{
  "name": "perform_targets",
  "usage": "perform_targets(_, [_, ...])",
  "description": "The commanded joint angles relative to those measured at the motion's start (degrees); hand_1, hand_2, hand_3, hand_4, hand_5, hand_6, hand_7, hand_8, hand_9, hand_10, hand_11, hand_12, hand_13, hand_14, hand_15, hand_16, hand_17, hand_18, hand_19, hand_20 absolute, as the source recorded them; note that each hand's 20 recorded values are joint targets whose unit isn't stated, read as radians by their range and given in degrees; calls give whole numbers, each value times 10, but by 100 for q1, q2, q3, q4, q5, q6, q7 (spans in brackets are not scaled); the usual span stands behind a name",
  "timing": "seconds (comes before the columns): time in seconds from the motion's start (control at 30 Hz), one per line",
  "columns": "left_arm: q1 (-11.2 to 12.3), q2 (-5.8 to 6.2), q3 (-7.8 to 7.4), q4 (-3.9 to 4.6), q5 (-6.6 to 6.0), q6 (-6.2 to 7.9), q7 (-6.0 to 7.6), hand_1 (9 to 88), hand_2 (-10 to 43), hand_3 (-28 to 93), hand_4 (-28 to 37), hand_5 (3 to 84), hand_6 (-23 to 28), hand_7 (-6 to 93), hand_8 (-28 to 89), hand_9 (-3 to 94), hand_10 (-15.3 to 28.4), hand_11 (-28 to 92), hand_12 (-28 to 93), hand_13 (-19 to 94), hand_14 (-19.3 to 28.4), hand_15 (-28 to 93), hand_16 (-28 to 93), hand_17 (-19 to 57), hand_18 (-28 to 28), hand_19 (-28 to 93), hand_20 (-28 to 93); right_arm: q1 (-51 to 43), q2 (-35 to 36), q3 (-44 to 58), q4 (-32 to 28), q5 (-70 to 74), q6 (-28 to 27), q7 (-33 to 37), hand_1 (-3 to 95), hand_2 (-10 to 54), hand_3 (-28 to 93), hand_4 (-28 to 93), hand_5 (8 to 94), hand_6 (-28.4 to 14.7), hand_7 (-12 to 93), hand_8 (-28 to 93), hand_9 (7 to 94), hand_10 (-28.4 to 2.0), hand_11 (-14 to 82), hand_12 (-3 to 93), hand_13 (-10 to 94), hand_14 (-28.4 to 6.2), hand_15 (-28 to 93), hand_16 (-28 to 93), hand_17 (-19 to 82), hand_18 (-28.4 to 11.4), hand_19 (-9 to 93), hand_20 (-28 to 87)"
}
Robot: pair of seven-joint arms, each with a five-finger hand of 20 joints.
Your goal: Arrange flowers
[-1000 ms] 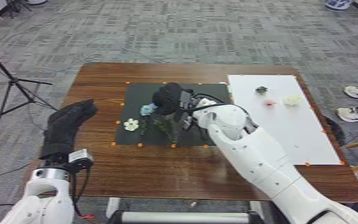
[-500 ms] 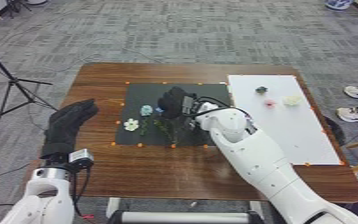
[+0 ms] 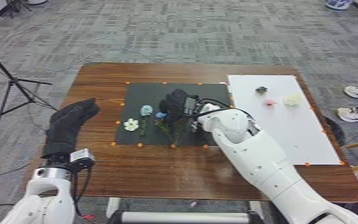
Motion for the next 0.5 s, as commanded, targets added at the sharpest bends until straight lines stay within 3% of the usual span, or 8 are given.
perform_targets(0.03, [67, -46, -33, -21, -2, -87, -15, 267, -23, 723, -179, 512, 21, 205, -78, 510, 128, 216, 143, 407, 162, 188, 4, 64, 116, 88, 179, 24, 128, -79, -147, 105, -166, 124, 442, -57, 638, -202, 634, 27, 356, -47, 781, -95, 193, 178, 773, -81, 640, 356, 372, -230, 857, 579])
perform_targets(0.5, [69, -60, -22, -33, 17, -76, -78, 268, -28, 723, -178, 512, 21, 205, -78, 509, 127, 216, 143, 406, 162, 188, 5, 64, 116, 86, 179, 68, 214, -121, -285, 275, -327, 181, 382, -89, 695, -193, 610, 25, 311, -49, 750, -100, 194, 176, 756, -84, 647, 351, 362, -232, 851, 584])
